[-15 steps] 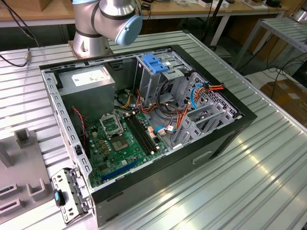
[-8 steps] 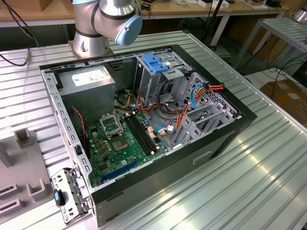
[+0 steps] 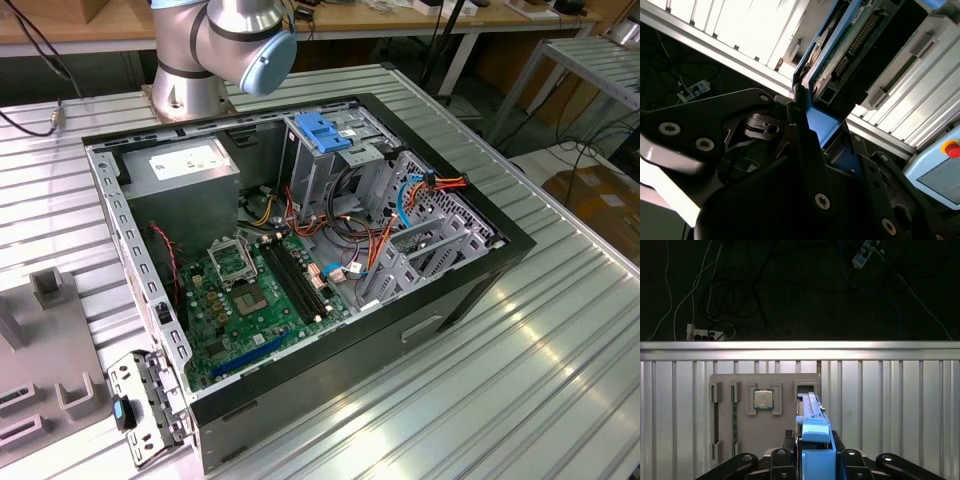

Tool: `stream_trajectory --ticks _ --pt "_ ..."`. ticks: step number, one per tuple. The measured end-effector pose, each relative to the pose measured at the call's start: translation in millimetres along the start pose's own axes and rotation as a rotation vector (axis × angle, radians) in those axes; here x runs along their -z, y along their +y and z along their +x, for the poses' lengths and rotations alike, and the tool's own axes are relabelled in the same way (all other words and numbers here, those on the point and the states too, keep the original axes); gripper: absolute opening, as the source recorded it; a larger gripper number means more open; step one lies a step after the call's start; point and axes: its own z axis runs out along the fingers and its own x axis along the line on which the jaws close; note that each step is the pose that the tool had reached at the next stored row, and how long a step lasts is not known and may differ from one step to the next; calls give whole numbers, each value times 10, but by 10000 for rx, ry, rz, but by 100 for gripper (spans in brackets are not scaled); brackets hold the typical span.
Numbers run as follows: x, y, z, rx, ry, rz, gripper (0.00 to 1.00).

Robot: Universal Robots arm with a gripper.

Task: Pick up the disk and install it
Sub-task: 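Pick up the disk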

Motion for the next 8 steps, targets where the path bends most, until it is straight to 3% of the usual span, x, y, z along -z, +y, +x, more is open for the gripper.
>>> stream_trajectory --ticks 8 --pt "66 -3 1 0 -1 2 37"
